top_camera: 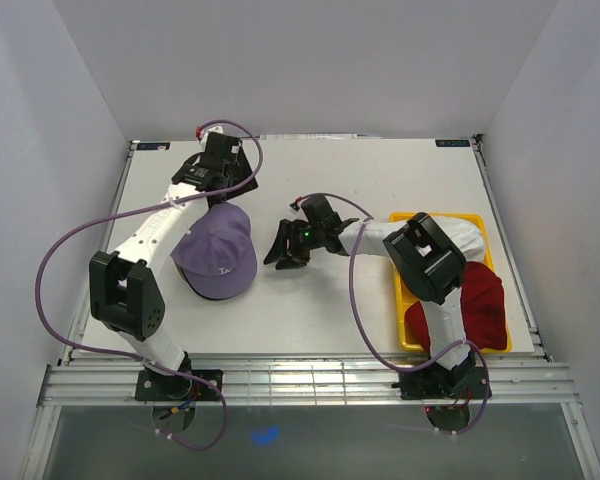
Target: Stack the hats
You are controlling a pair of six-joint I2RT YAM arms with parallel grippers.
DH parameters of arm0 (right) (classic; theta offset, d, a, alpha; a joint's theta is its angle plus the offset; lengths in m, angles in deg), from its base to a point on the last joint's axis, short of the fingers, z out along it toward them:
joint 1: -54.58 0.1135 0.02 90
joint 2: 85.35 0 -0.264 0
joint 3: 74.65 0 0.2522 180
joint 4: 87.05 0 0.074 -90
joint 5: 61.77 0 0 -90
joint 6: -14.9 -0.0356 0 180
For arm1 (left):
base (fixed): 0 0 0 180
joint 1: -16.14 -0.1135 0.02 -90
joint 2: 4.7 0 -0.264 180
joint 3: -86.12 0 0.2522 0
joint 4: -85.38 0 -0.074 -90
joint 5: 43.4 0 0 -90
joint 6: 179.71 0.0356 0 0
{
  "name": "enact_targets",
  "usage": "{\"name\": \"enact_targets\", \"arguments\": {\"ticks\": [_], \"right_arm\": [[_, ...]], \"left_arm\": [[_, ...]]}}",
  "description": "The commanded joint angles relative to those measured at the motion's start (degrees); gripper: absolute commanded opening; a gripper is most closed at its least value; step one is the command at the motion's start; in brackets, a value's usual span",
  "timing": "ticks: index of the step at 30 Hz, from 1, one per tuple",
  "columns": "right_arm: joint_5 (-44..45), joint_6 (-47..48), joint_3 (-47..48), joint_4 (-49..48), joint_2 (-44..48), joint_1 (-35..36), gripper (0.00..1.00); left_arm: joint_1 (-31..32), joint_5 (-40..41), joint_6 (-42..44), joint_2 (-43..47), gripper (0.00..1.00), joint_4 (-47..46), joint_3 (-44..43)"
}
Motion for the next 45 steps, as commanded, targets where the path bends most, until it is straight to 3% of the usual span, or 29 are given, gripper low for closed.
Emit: {"name": "enact_targets", "arguments": {"ticks": [1, 14, 22, 28, 33, 39, 45], "right_arm": [[2.2, 3.5, 3.1, 4.5, 4.3, -0.8, 0.55], [5.0, 7.9, 8.8, 14.3, 10.5, -3.2, 0.56], [10.6, 11.5, 9.6, 26.7, 24.8, -10.5, 0.56], [12.8, 11.8, 1.5, 33.2, 44.5, -23.8, 0.57], [13.7, 13.8, 0.0, 40.4, 57.0, -32.2, 0.59], [11.3, 13.5, 0.5, 45.3, 64.8, -38.8, 0.63], [7.3, 12.3, 5.3, 45.7, 64.8, -39.0, 0.67]], "left_arm": [[-0.5, -1.3, 2.1, 4.3, 0.76, 2.3, -4.9], [-0.5, -4.4, 5.2, 5.6, 0.77, 1.8, -16.2], [-0.5, -12.8, 2.3, 6.8, 0.77, 1.4, -19.9], [-0.3, -21.4, -1.8, 7.4, 0.76, -3.0, -16.5], [4.3, -24.0, -4.0, 5.7, 0.76, -7.2, -13.4], [12.3, -24.7, -8.6, 4.1, 0.76, -14.0, -6.8], [19.8, -27.8, -13.8, 1.8, 0.76, -24.0, 3.0]]}}
